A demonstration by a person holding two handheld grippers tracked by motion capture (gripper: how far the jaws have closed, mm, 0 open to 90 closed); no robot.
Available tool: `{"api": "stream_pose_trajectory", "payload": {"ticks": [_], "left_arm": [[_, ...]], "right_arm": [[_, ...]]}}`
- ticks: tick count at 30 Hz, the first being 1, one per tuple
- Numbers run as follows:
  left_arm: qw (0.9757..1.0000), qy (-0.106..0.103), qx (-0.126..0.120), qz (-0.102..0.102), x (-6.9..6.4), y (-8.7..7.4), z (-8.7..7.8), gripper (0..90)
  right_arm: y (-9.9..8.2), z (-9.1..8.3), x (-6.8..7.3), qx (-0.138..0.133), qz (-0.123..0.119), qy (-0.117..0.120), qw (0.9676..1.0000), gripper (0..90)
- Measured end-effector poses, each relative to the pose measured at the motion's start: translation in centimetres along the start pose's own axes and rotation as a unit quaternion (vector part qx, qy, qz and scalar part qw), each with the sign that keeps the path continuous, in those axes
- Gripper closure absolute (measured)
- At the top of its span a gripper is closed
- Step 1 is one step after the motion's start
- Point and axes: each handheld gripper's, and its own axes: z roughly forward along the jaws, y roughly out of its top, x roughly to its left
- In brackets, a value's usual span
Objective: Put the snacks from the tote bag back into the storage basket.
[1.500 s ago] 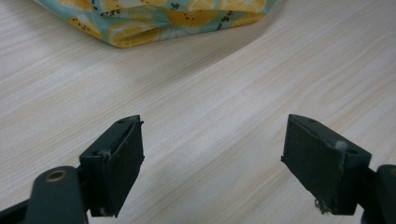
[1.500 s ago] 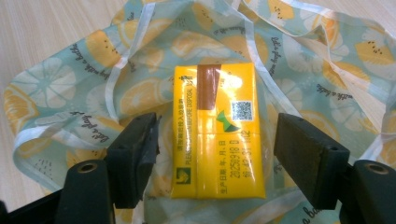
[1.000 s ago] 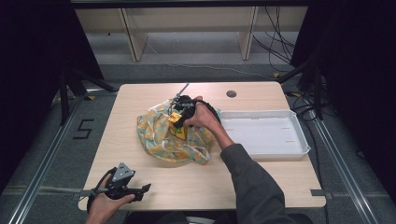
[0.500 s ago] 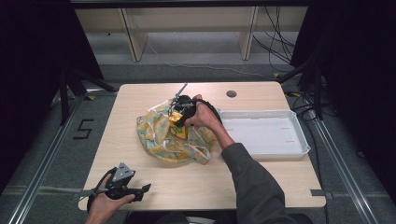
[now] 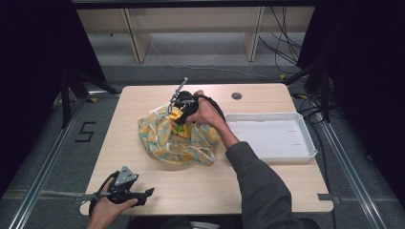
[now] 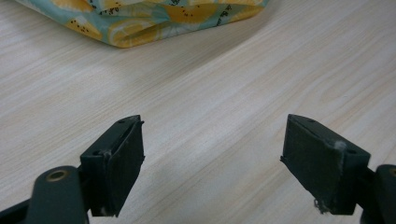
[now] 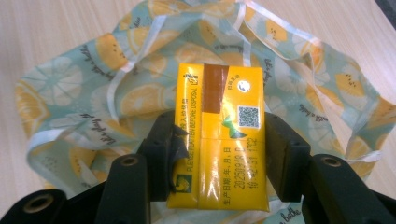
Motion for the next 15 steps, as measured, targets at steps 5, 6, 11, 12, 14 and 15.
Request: {"api": "stream_pose_trajectory", "payload": {"ticks": [5,6,11,12,14,15], "left_arm": [[1.0,-0.001,0.0,0.0,0.0,0.0,0.0,20.2],[1.0,0.0,0.001,0.002,0.1,0.0,0.0,20.2],[1.0,0.002,-0.006,-0.007,0.0,0.0,0.2,20.2],[1.0,0.002,-0.005,-0.005,0.0,-0.1,0.2,20.2],[1.0,-0.002,-0.004,-0.001,0.0,-0.1,0.2,20.2],[0.9999,-0.004,-0.004,-0.012,-0.1,-0.1,0.2,20.2]], "right_arm": [[0.4,-2.0,0.1,-0.013,-0.011,0.017,0.9997,52.0],[0.4,-2.0,0.1,-0.013,-0.011,0.017,0.9997,52.0],[0.7,-4.5,0.5,-0.025,-0.025,0.03,0.9989,52.0],[0.6,-5.6,0.8,-0.028,-0.029,0.031,0.9987,52.0],[0.5,-6.2,1.0,-0.028,-0.028,0.031,0.9987,52.0],[0.4,-6.7,1.1,-0.028,-0.034,0.032,0.9985,52.0]]}}
